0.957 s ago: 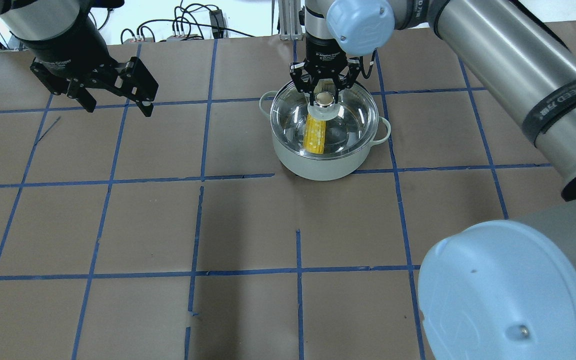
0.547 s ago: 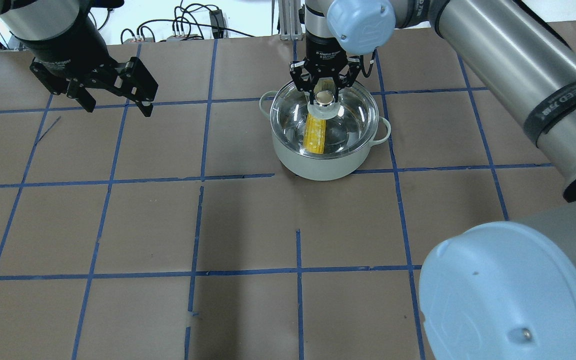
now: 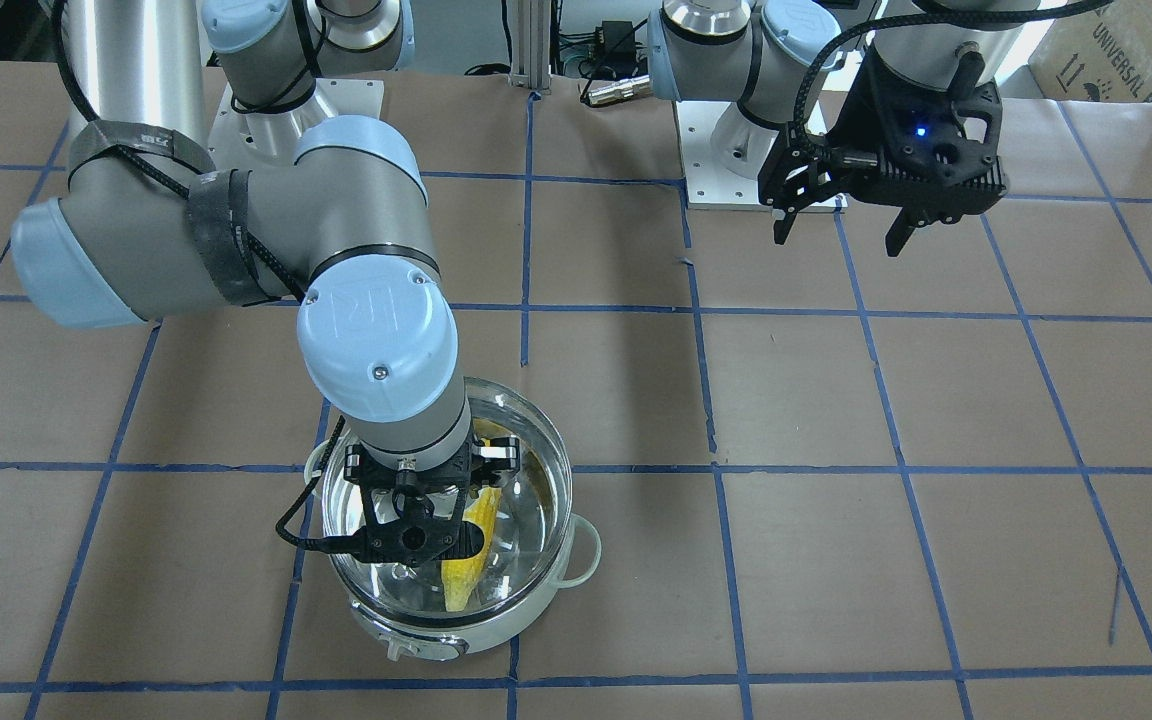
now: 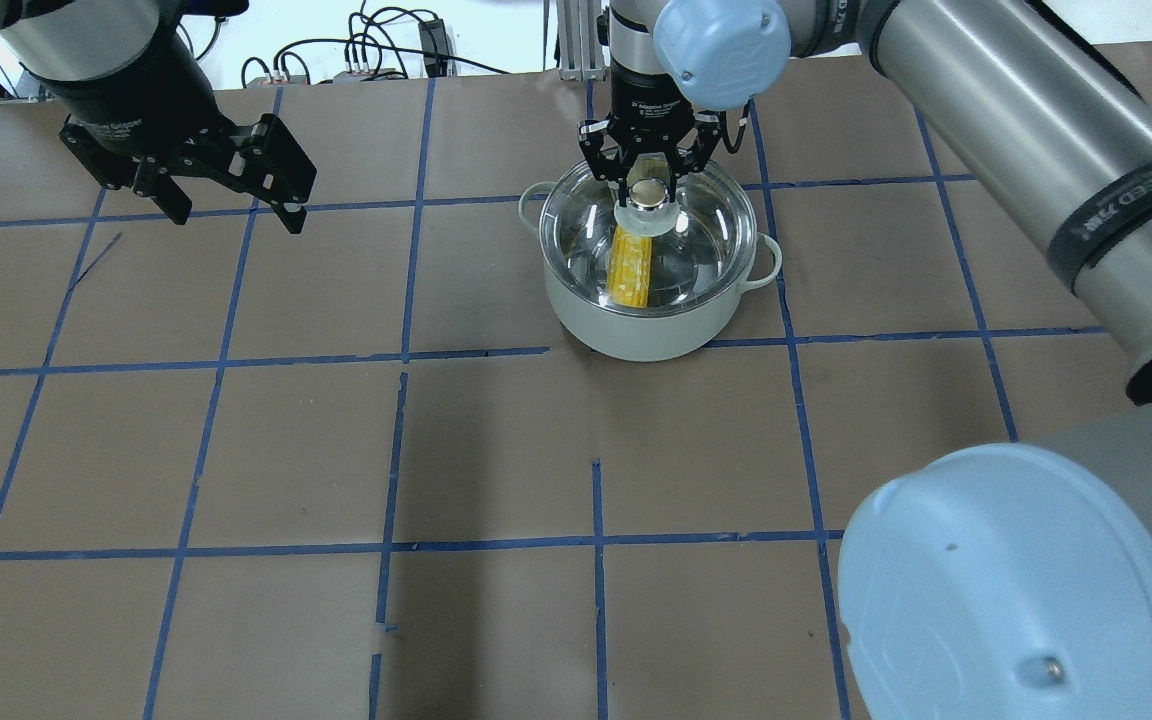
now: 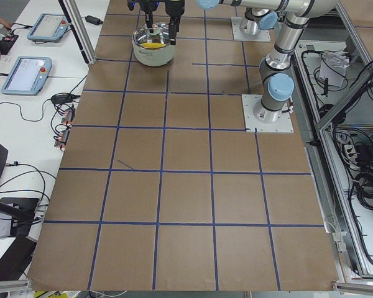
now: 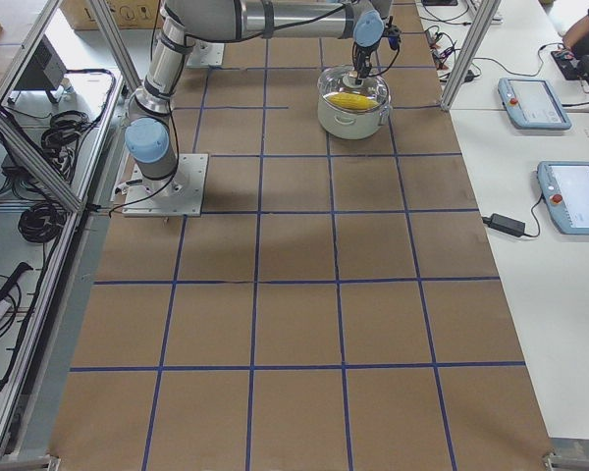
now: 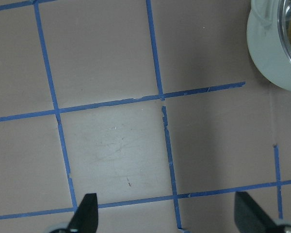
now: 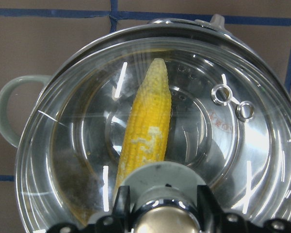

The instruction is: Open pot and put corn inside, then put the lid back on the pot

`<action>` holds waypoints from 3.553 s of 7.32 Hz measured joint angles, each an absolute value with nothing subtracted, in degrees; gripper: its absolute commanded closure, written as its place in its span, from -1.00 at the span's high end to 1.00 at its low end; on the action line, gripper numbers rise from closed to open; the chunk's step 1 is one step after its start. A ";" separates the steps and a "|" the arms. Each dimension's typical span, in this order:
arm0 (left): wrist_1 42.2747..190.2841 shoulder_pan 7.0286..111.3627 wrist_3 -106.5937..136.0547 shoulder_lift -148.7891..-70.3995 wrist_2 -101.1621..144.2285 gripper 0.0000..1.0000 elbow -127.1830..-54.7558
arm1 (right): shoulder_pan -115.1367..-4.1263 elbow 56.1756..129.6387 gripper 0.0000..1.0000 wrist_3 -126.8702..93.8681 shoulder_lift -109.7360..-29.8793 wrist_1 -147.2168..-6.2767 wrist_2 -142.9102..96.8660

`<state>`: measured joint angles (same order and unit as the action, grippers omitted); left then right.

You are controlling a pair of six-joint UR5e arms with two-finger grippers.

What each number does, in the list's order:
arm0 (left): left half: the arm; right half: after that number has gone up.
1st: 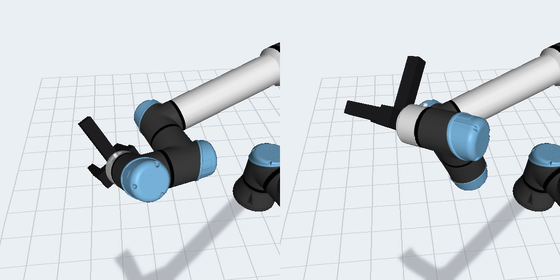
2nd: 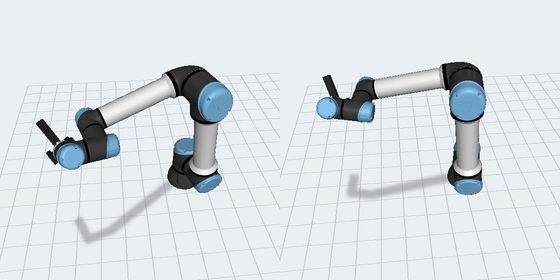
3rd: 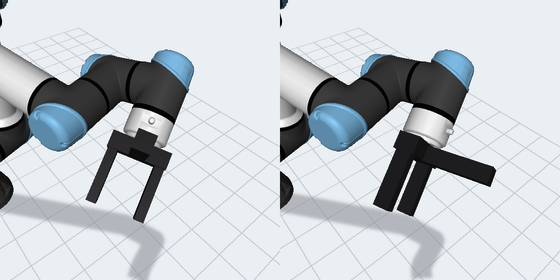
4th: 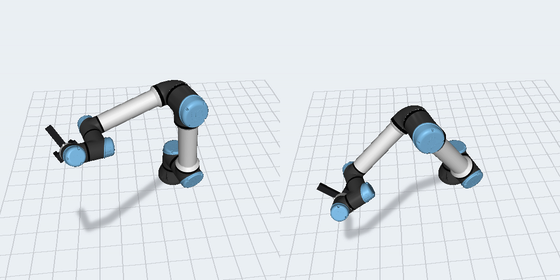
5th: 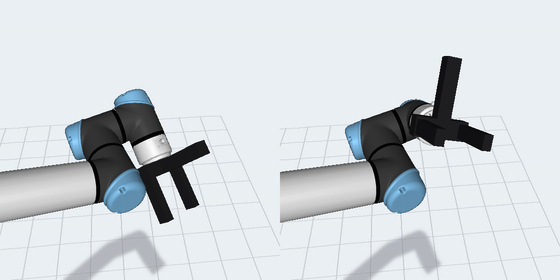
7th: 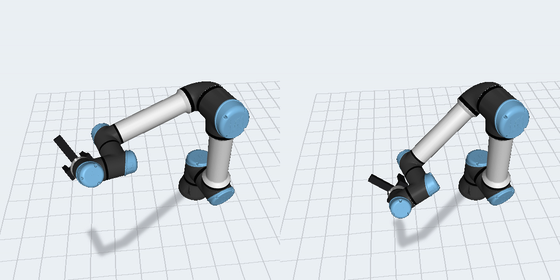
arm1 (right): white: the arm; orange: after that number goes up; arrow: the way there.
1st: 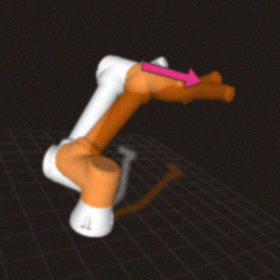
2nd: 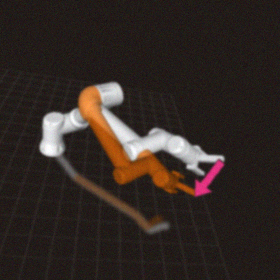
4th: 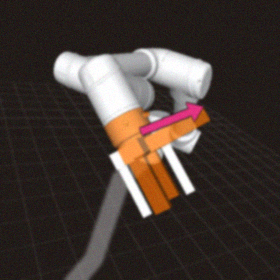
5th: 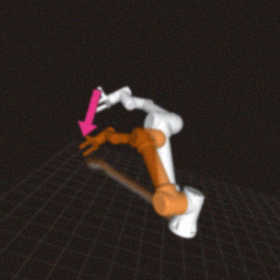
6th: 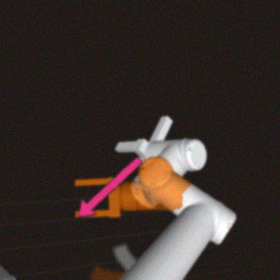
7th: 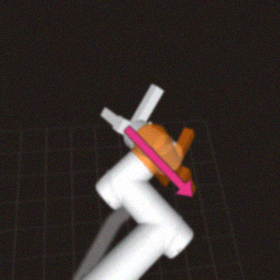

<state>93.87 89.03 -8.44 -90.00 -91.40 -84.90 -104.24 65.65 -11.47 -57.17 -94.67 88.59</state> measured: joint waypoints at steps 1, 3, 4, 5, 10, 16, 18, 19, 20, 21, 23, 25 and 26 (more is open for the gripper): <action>93.87 89.06 -8.44 -90.00 -91.41 1.00 -84.90 | -104.24 65.65 -0.11 -11.48 -57.20 -94.74 88.59; 93.87 89.11 -8.44 -90.00 -91.41 1.00 -84.90 | -104.24 65.65 -0.11 -11.44 -57.04 -95.09 88.59; 93.87 89.12 -8.44 -90.00 -91.41 1.00 -84.90 | -104.24 65.66 -0.11 -11.43 -56.99 -95.25 88.59; 93.87 89.12 -8.44 -90.00 -91.41 1.00 -84.90 | -104.24 65.66 -0.09 -11.43 -56.97 -95.32 88.59; 93.87 89.12 -8.44 -90.00 -91.41 1.00 -84.90 | -104.24 65.65 0.56 -11.51 -56.88 -97.35 88.92; 93.87 89.12 -8.44 -90.00 -91.41 1.00 -84.90 | -102.71 64.82 0.99 -9.89 -61.91 -95.91 92.92; 94.05 89.12 -8.28 -89.97 -91.49 1.00 -84.90 | -99.40 65.20 0.99 -6.61 -65.93 -92.82 95.24; 94.21 89.12 -8.17 -89.95 -91.54 1.00 -84.86 | -97.05 65.55 0.99 -4.58 -68.09 -90.25 95.54; 94.51 89.02 -8.03 -89.93 -91.61 1.00 -84.62 | -95.08 66.53 0.99 -3.31 -70.35 -87.96 95.63; 94.90 88.73 -7.86 -89.89 -91.69 1.00 -84.29 | -93.67 68.49 0.99 -2.58 -72.93 -86.51 95.74; 94.95 88.29 -7.31 -89.36 -91.77 1.00 -84.55 | -90.56 74.93 0.99 -0.38 -78.54 -85.55 95.76; 95.04 87.81 -6.86 -89.00 -91.82 1.00 -84.85 | -89.49 79.83 0.99 0.01 -81.91 -85.91 95.13; 95.06 87.73 -6.82 -88.98 -91.78 1.00 -84.87 | -89.48 81.09 0.99 -0.17 -82.73 -85.97 94.89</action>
